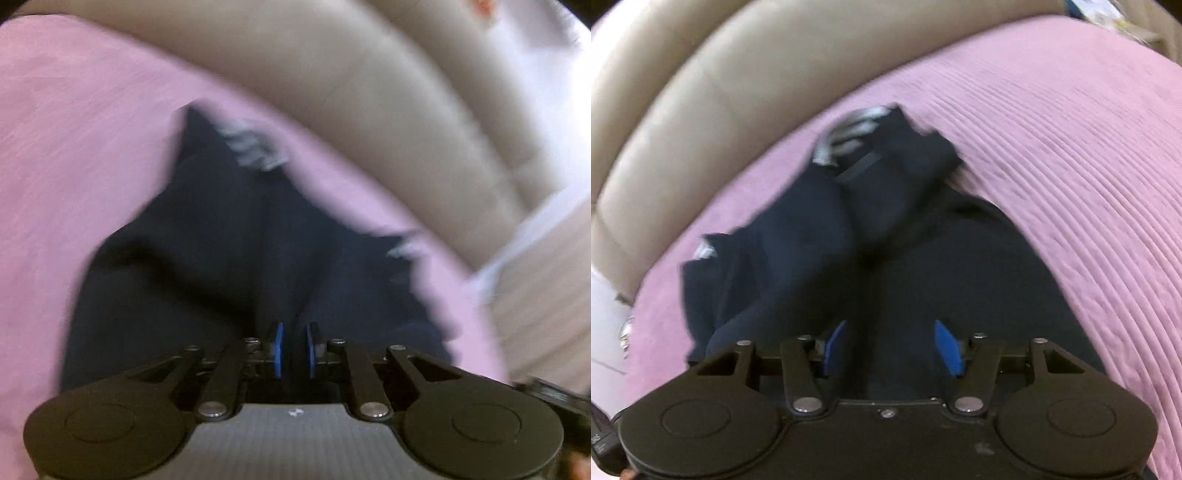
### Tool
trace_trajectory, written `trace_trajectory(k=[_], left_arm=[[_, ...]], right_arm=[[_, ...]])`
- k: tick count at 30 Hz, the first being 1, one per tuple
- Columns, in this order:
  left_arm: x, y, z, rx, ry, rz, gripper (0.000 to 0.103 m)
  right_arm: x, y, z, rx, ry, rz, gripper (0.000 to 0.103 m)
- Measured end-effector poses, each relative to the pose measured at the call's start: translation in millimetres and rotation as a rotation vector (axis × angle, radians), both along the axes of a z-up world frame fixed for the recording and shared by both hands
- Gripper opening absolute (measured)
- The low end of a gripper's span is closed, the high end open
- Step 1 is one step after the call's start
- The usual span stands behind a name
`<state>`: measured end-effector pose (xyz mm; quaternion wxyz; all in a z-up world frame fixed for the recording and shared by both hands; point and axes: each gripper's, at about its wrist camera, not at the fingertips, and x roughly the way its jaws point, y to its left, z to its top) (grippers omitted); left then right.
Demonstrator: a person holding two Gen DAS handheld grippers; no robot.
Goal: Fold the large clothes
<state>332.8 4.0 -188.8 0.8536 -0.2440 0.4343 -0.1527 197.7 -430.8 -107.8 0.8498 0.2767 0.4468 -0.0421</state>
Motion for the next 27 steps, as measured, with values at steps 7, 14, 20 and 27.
trace_trajectory(k=[7,14,20,27], left_arm=[[-9.5,-25.8,32.4,0.101,-0.112,-0.107,0.013],[9.3,-59.7,-22.6,0.141,0.084,-0.205,0.011],[-24.2,-37.1,-4.7,0.159,0.033,-0.242,0.011],[-86.1,26.1,42.8,0.228,0.092,-0.267,0.017]], right_arm=[[21.3,86.9,18.0,-0.129,-0.132,0.208,0.021],[57.9,100.1,-58.6,-0.139,0.083,0.204,0.000],[-0.4,55.8,-3.5,-0.057,-0.046,0.158,0.044],[-85.8,-4.5,11.1,-0.130,0.019,0.106,0.054]])
